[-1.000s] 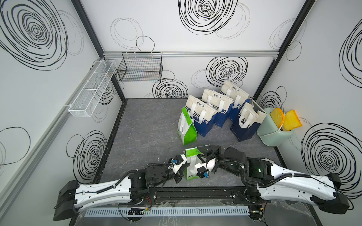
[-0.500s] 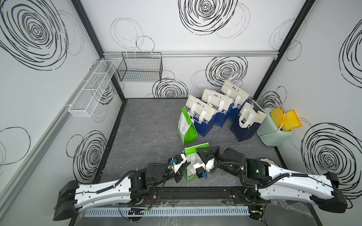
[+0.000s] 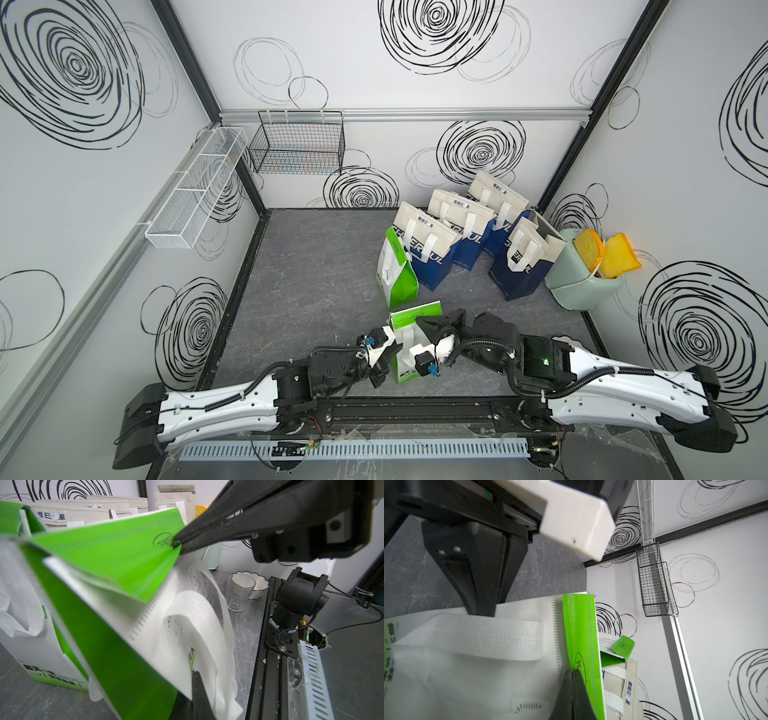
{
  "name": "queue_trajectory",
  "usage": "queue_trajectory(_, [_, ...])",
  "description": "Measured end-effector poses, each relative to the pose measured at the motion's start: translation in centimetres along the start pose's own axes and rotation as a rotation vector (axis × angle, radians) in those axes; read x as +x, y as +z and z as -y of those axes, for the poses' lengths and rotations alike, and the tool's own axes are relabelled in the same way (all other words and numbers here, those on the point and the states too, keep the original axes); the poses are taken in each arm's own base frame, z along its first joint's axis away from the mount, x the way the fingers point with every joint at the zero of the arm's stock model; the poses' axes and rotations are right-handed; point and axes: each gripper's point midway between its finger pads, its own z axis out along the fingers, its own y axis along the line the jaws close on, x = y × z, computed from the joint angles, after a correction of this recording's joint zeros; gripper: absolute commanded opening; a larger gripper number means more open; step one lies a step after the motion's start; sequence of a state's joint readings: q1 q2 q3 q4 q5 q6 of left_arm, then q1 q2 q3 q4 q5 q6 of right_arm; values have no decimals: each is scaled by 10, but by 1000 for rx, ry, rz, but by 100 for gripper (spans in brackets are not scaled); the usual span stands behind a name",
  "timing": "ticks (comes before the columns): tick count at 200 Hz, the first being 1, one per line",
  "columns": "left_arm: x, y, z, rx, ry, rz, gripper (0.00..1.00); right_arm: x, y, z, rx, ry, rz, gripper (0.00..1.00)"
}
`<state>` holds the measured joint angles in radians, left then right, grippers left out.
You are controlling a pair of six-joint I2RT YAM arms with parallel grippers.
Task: Open the takeout bag
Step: Open the takeout bag at the center of the board.
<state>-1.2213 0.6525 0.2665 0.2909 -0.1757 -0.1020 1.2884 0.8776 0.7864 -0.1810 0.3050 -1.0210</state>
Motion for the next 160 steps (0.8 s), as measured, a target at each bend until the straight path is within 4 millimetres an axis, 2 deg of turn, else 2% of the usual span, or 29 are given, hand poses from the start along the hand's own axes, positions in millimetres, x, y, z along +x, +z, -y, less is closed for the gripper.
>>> queue_trajectory(95, [-1,0,0,0,-1,5,0,0,-2,4,-41,97,22,0])
queue_trajectory(160, [-3,0,-1,-5,-2,12,0,-2,3,17,-30,116,-5,0])
